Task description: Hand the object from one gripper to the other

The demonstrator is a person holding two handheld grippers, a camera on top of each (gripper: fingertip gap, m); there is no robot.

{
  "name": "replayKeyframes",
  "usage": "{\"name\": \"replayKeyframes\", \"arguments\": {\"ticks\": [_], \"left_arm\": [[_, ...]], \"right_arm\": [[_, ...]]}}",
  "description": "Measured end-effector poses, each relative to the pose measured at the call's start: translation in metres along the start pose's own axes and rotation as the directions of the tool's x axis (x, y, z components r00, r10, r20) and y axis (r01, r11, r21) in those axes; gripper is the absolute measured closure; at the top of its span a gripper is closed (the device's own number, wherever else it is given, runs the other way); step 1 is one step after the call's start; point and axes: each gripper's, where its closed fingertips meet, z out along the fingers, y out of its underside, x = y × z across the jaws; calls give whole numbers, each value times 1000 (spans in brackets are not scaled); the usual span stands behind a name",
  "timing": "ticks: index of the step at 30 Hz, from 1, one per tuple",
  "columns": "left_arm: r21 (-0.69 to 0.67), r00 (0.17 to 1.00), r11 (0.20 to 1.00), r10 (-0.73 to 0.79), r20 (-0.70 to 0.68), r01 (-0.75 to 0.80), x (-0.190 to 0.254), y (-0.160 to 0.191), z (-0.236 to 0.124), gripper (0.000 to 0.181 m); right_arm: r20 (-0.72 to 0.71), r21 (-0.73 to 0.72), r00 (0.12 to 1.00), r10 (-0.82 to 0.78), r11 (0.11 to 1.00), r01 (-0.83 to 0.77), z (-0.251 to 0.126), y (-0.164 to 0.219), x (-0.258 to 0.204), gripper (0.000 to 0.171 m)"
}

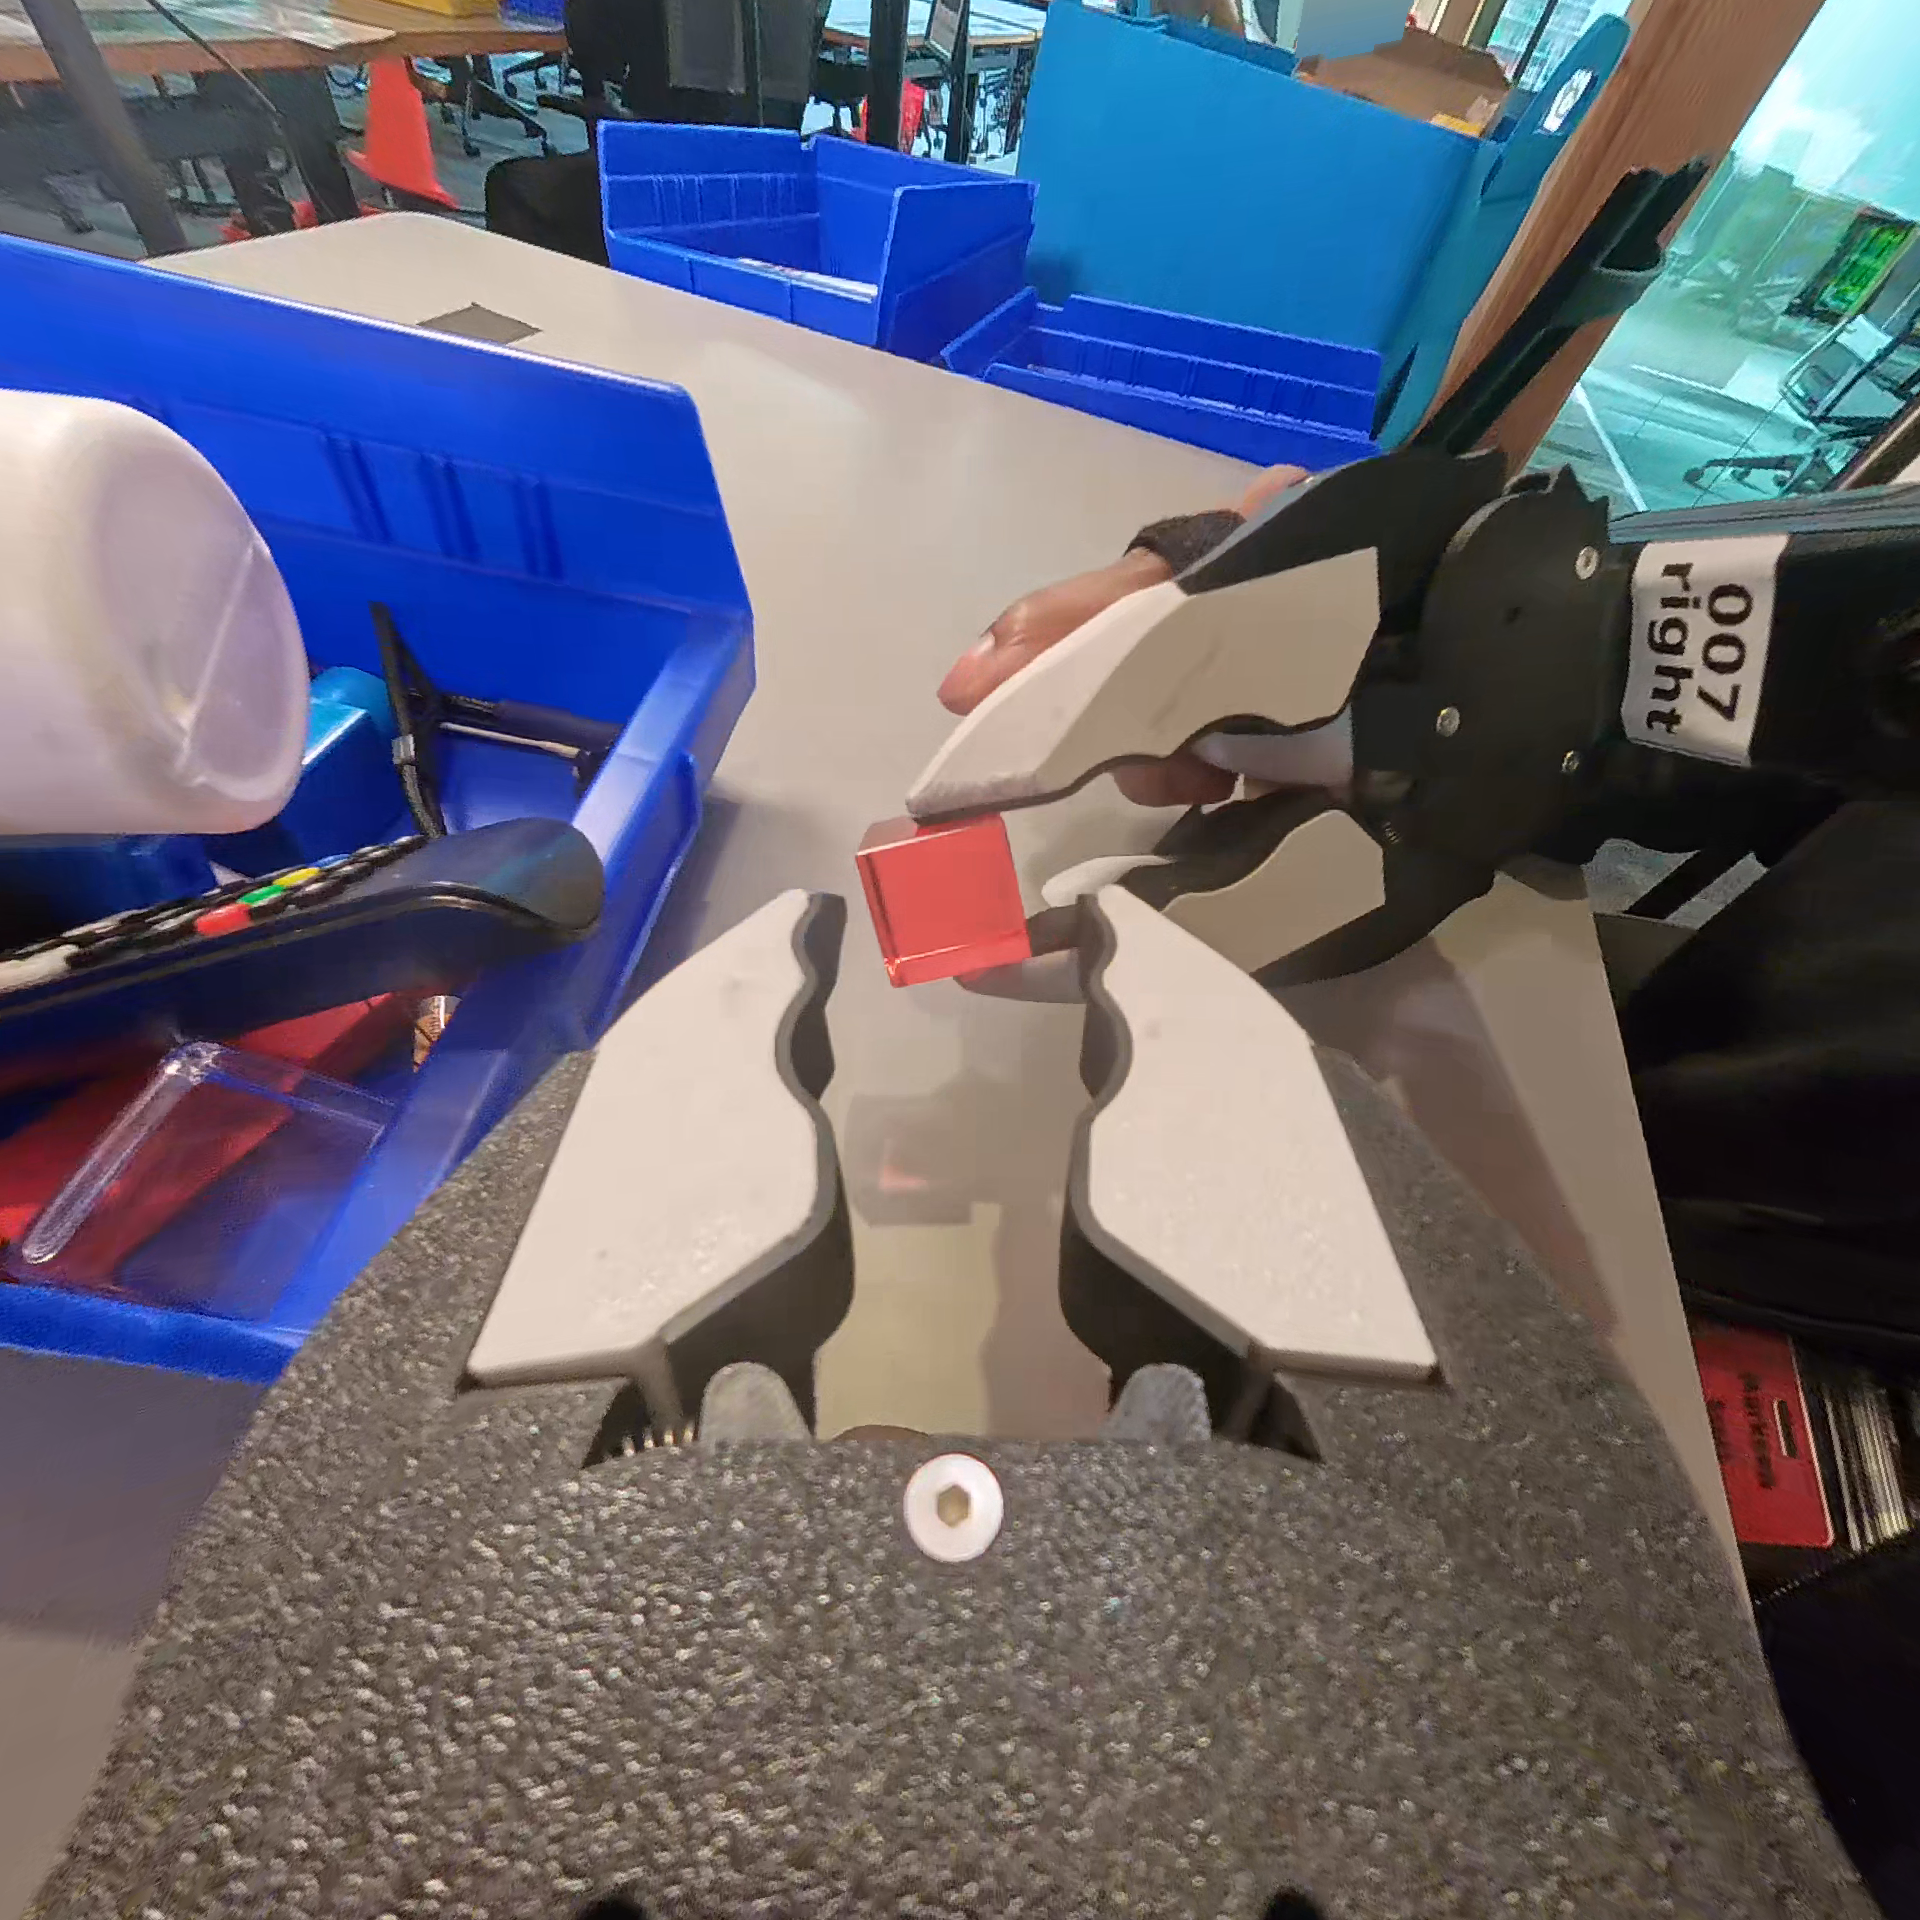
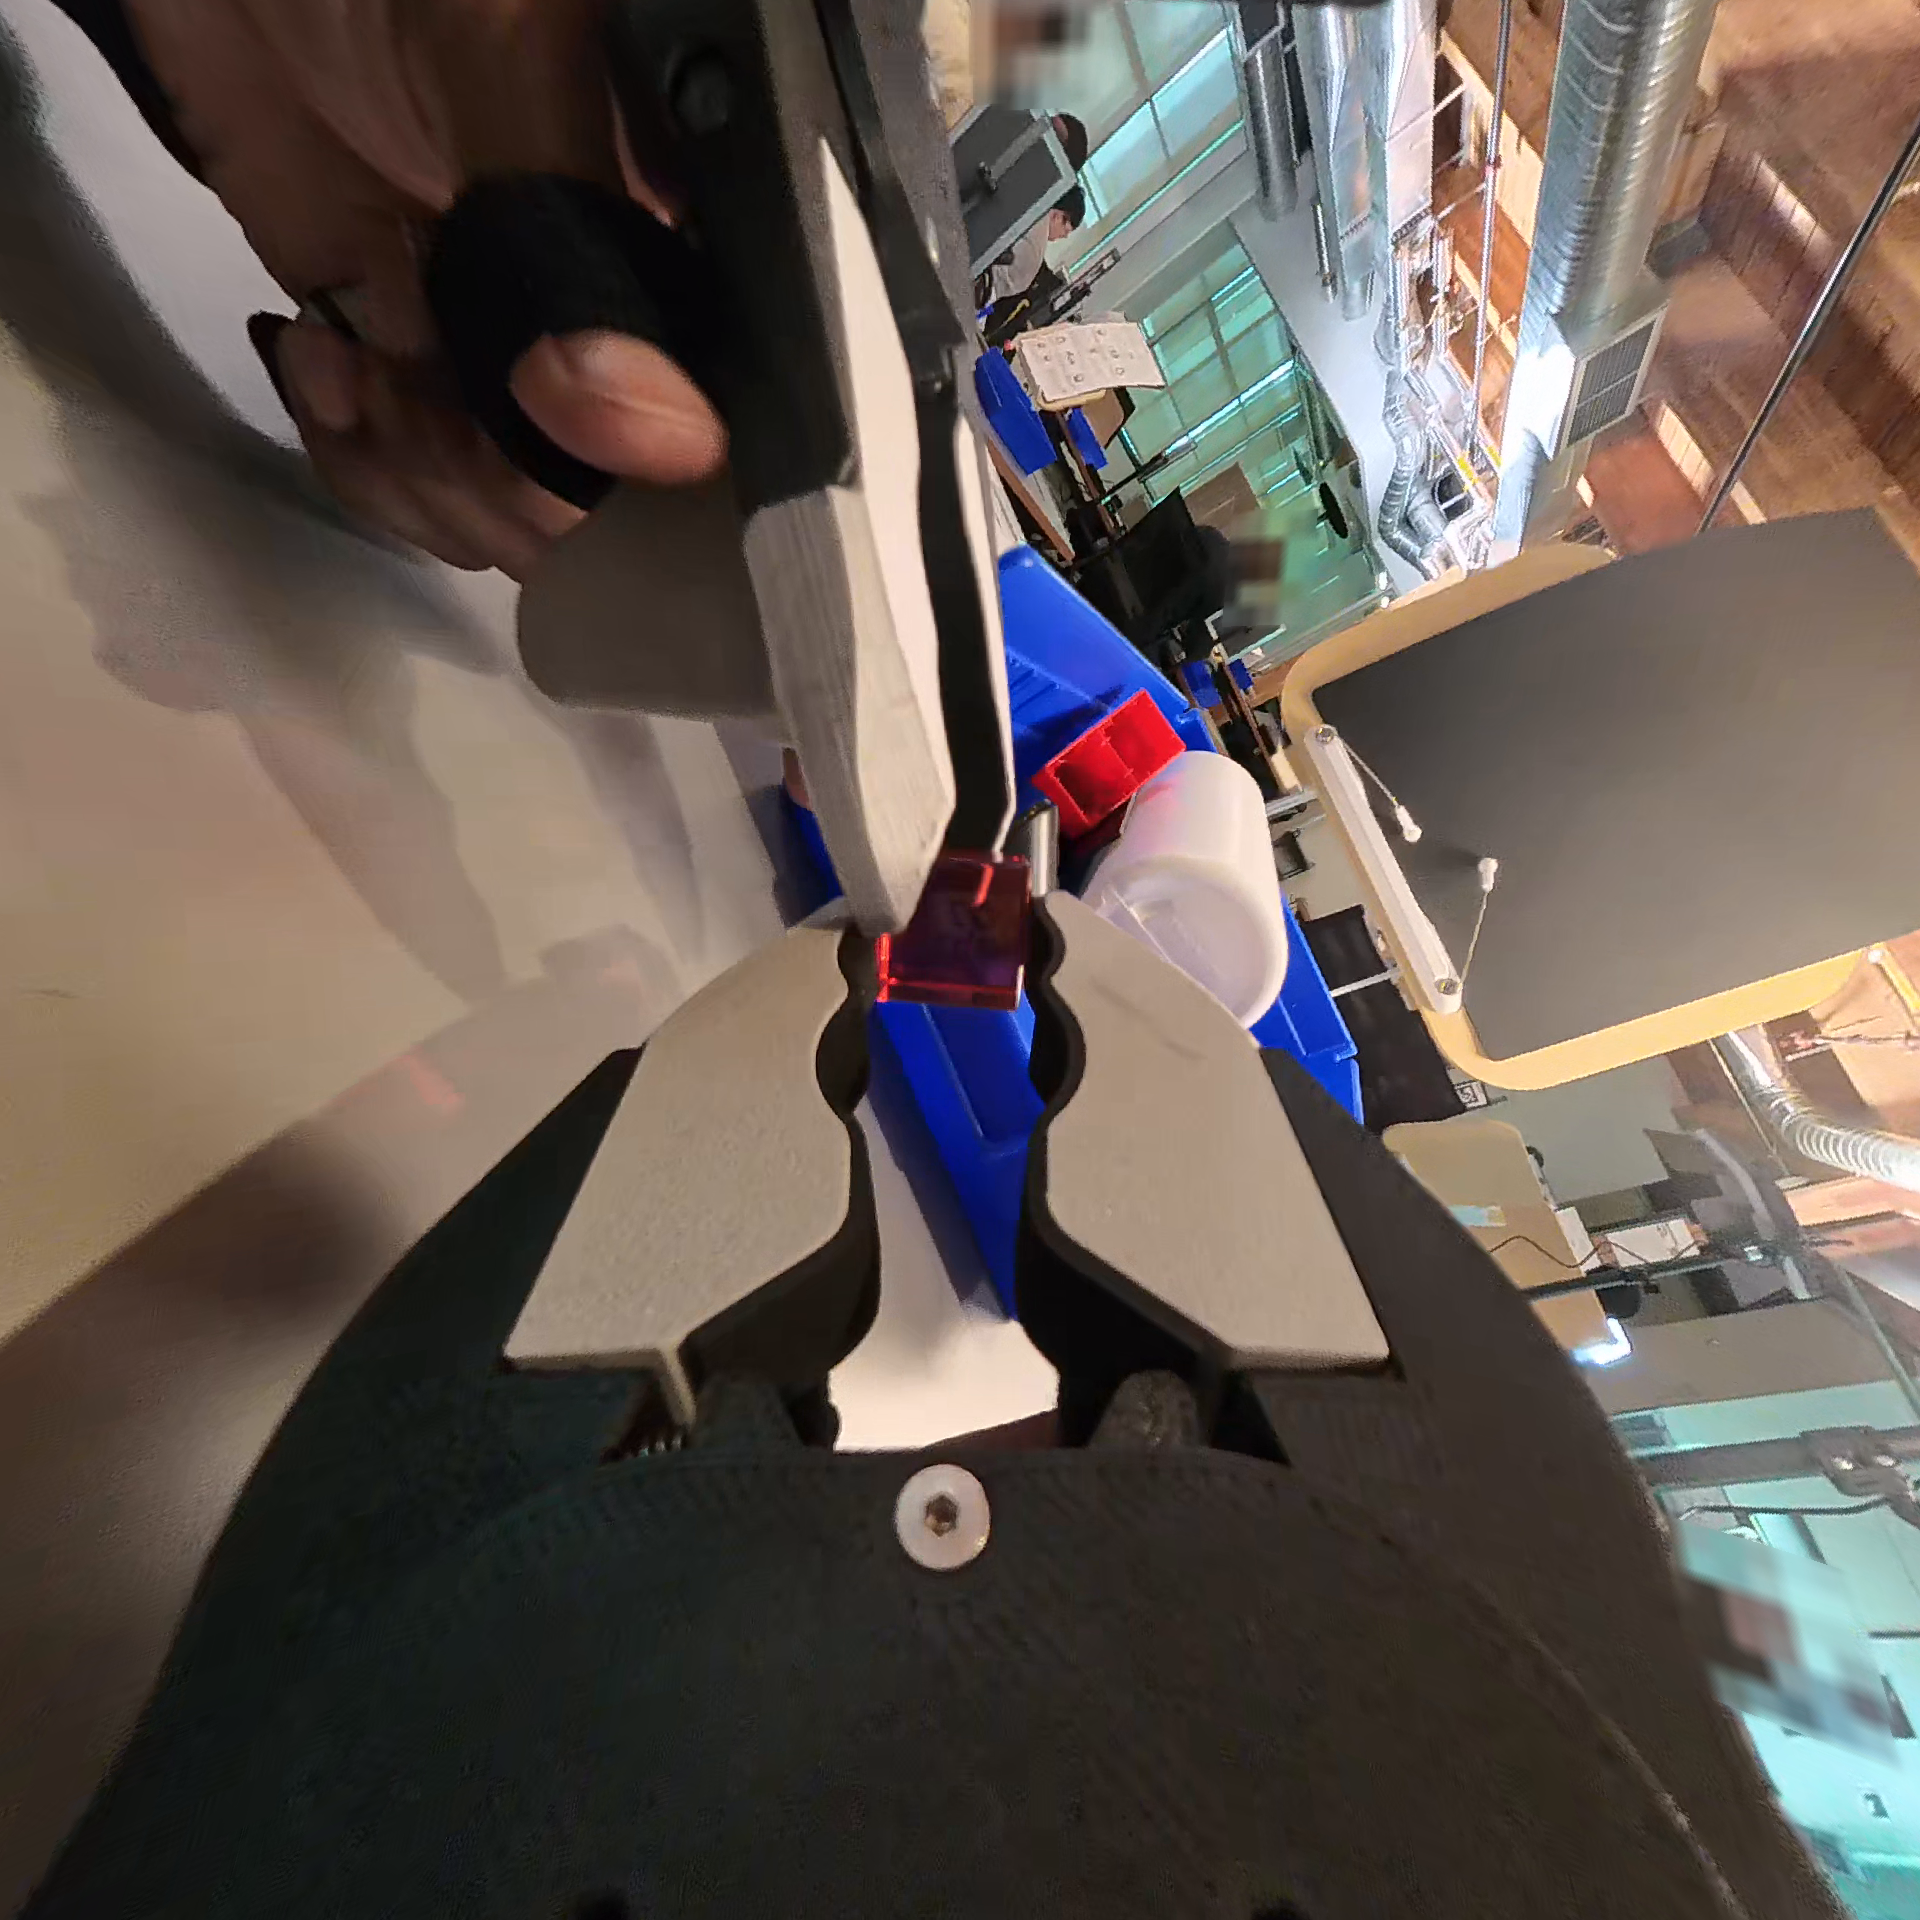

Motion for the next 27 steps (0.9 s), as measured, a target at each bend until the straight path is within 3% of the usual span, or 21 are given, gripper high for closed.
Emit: {"name": "replayKeyframes", "arguments": {"ticks": [7, 11, 14, 18, 21, 27], "left_arm": [[-2, 1000, 1000, -28, -13, 28, 2, 4, 3, 151], [132, 986, 977, -162, -35, 165, -6, -13, -5, 151], [297, 942, 894, -309, -131, 335, -11, -35, -15, 152], [454, 844, 711, -442, -304, 536, -13, -54, -27, 152], [469, 787, 632, -487, -380, 617, -10, -56, -26, 152], [436, 733, 590, -519, -440, 679, 4, -52, -14, 152]], "right_arm": [[-6, 35, 999, -52, 998, 52, -2, -7, -5, 145], [-61, 91, 996, 58, 995, -52, -7, -12, 13, 145], [-107, 127, 969, 224, 969, -210, -9, -12, 31, 144], [-91, 145, 907, 412, 906, -397, -2, -15, 34, 139], [-105, 150, 883, 458, 885, -441, 3, -20, 34, 134], [-160, 155, 913, 376, 923, -353, 7, -30, 32, 130]]}}
